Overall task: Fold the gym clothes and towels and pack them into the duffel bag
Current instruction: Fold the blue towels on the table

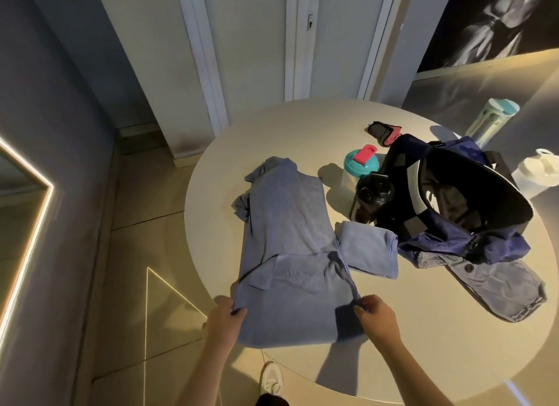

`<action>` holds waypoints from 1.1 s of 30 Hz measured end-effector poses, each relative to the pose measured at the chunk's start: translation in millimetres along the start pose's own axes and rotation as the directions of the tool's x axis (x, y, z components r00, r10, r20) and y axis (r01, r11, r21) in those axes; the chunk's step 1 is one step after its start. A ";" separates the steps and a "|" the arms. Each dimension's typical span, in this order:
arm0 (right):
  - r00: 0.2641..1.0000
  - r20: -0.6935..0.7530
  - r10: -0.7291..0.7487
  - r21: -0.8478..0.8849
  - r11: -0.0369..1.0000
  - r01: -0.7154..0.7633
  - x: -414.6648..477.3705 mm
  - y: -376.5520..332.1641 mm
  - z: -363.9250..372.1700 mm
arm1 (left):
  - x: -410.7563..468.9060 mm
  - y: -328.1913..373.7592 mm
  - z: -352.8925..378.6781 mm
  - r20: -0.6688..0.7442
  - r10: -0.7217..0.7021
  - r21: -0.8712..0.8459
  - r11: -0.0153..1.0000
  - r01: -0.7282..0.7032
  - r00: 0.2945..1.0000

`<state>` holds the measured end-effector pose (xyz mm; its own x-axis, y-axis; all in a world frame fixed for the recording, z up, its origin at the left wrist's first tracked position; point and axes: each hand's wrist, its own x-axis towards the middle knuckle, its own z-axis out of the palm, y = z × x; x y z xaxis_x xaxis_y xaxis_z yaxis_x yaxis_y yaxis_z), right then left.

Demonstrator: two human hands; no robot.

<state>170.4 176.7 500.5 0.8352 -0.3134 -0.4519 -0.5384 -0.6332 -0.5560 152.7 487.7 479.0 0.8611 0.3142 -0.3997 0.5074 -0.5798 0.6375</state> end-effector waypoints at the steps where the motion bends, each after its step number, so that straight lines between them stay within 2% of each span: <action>1: 1.000 0.016 0.009 0.013 1.000 -0.009 -2.1 5.2 1.2 | -7.6 -2.8 2.1 -0.043 0.009 0.042 0.999 -0.007 0.999; 4: 0.999 0.030 -0.026 0.000 1.000 0.026 -6.5 16.2 5.9 | -25.3 -3.7 5.6 -0.074 -0.002 0.114 0.993 0.011 0.997; 7: 0.996 0.027 -0.086 -0.082 0.993 0.088 -11.4 18.7 9.2 | -32.5 -4.1 10.6 0.023 -0.132 -0.001 0.991 0.132 0.991; 10: 1.000 0.009 -0.021 -0.270 0.963 0.022 -13.3 19.9 8.3 | -36.5 -6.5 12.6 0.085 -0.226 -0.119 0.965 0.235 0.970; 13: 0.999 0.053 0.002 -0.343 0.939 0.016 -12.3 21.1 6.2 | -34.5 -15.2 9.3 -0.004 -0.213 -0.162 0.964 0.209 0.977; 17: 0.996 0.061 -0.067 -0.349 0.933 0.085 -15.8 22.5 5.7 | -36.5 -16.8 5.9 -0.106 -0.173 -0.171 0.973 0.153 0.979; 23: 0.983 0.026 -0.181 -0.438 0.882 0.174 -23.5 23.7 9.7 | -40.3 -15.6 9.9 -0.147 -0.183 -0.173 0.972 0.157 0.972; 26: 0.974 0.066 -0.216 -0.472 0.853 0.221 -21.6 27.7 7.3 | -41.2 -17.0 12.4 -0.142 -0.201 -0.180 0.968 0.175 0.969; 33: 0.957 0.054 -0.284 -0.458 0.845 0.277 -25.7 31.6 9.7 | -38.7 -18.4 8.2 -0.166 -0.233 -0.200 0.960 0.199 0.958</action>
<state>130.8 171.6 487.8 0.9464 -0.0818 -0.3125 -0.1726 -0.9458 -0.2751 109.8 480.0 477.3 0.7123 0.5607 -0.4222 0.6641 -0.3437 0.6640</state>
